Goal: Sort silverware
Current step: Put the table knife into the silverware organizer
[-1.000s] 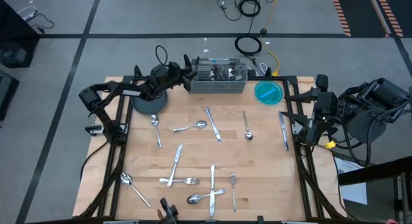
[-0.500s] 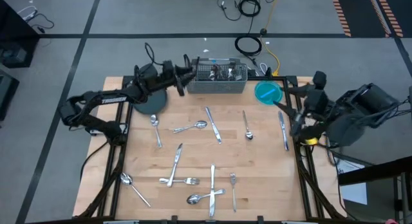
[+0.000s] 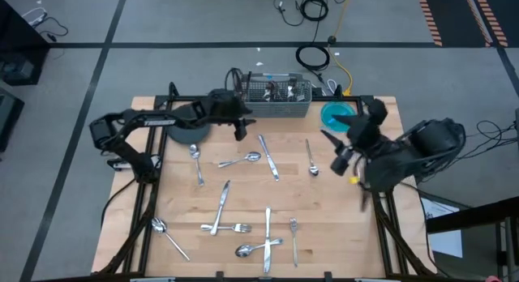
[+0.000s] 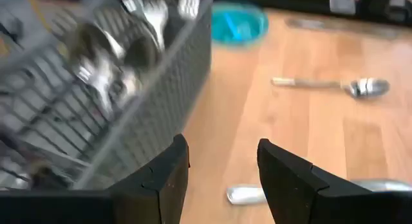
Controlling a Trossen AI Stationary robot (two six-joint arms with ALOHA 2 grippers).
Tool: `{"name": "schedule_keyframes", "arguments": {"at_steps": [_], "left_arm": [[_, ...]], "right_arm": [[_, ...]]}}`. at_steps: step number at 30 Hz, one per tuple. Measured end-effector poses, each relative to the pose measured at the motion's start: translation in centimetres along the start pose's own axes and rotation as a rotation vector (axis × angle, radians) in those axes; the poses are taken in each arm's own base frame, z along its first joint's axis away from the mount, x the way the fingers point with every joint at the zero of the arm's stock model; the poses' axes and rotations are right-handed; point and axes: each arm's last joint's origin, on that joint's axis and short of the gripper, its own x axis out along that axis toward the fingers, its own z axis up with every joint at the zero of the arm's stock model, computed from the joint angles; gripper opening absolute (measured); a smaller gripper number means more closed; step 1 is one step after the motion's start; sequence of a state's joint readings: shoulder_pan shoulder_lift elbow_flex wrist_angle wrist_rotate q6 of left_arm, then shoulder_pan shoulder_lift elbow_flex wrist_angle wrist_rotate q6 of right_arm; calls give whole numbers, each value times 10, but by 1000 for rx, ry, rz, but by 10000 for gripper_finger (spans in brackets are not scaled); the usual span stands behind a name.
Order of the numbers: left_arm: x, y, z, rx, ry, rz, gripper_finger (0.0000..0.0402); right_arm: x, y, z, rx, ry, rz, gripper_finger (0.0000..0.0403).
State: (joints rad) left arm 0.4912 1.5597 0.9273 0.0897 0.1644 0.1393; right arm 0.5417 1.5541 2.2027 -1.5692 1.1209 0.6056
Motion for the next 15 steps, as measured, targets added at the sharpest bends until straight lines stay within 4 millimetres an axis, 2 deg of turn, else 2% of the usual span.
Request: {"name": "schedule_keyframes", "arguments": {"at_steps": [5, 10, 15], "left_arm": [[15, 7, 5, -12, 37, -72, 151], [24, 7, 9, 72, 71, -156, 114], [27, 9, 6, 133, 121, -154, 62]], "right_arm": [[33, 27, -20, 39, 83, -86, 196], [63, 51, -62, 137, 183, -174, 196], [78, 69, -101, 252, 244, -224, 196]]}}
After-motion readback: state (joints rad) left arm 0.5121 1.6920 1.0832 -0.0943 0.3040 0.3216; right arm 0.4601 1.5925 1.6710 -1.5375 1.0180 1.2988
